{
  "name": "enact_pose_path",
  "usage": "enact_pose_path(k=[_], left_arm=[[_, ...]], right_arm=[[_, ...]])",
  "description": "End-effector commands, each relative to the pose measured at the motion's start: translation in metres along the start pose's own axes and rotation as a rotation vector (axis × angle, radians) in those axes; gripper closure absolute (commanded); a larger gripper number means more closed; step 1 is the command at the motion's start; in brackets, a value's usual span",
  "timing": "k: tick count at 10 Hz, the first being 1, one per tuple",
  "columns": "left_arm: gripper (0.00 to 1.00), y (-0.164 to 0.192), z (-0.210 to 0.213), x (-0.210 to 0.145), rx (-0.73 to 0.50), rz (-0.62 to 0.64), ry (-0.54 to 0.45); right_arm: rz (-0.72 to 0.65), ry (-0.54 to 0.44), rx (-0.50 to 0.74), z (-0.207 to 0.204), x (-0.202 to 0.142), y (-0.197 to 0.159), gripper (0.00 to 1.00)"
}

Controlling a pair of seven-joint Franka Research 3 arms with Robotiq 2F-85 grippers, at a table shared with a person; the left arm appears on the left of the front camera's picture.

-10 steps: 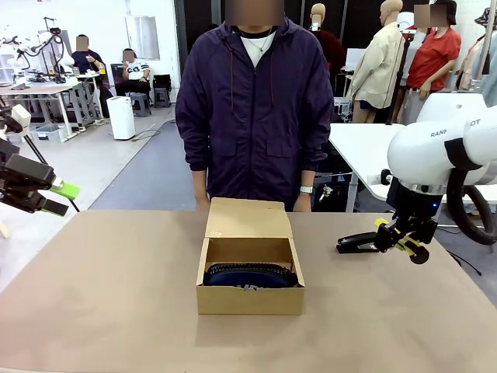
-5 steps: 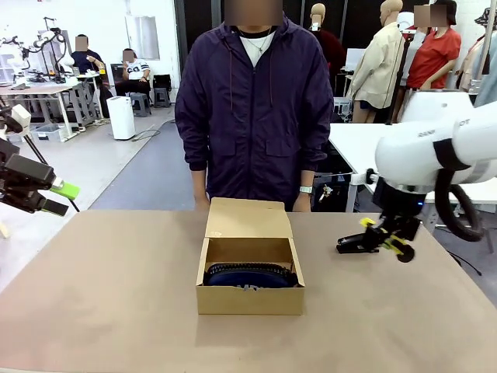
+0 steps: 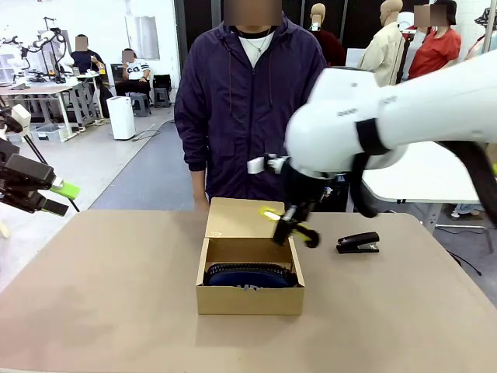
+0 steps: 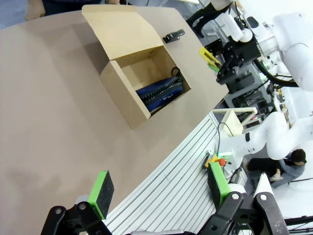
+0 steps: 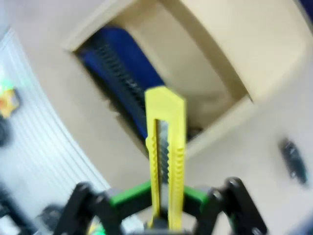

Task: Pack the items into the box.
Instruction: Pick up the item indicated by the person and place it inside the Mailer Box.

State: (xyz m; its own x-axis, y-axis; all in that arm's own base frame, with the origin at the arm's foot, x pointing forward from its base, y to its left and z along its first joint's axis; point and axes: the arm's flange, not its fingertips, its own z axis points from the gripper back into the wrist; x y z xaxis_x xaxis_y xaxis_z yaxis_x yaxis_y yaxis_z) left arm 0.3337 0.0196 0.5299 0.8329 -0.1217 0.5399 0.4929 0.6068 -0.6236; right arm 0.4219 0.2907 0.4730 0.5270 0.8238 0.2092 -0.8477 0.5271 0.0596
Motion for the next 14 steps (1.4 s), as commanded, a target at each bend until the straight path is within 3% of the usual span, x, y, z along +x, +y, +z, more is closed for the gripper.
enact_pose_path(k=[1,4,7,9,12,13,14], left_arm=[[0.0,0.001,0.003,-0.001,-0.003,-0.002,0.008],[0.0,0.001,0.003,-0.001,-0.003,-0.002,0.008],[0.0,0.001,0.003,-0.001,-0.003,-0.002,0.008],[0.0,0.001,0.003,-0.001,-0.003,-0.002,0.008],[0.0,0.001,0.003,-0.001,-0.003,-0.002,0.008],[0.0,0.001,0.003,-0.001,-0.003,-0.002,0.008],[0.0,0.001,0.003,-0.001,-0.003,-0.002,0.008]], right_arm=[[0.21,0.005,0.079,-0.016,0.028,0.014,1.0],[0.367,-0.031,-0.041,-0.055,0.05,0.054,1.0],[0.44,-0.011,-0.127,-0.081,0.055,0.039,1.0],[0.475,0.004,-0.121,-0.095,0.051,0.03,1.0],[0.436,0.037,-0.12,-0.102,0.049,0.019,1.0],[0.431,0.046,-0.119,-0.101,0.048,0.018,0.9],[0.432,0.065,-0.12,-0.103,0.046,0.017,0.32]])
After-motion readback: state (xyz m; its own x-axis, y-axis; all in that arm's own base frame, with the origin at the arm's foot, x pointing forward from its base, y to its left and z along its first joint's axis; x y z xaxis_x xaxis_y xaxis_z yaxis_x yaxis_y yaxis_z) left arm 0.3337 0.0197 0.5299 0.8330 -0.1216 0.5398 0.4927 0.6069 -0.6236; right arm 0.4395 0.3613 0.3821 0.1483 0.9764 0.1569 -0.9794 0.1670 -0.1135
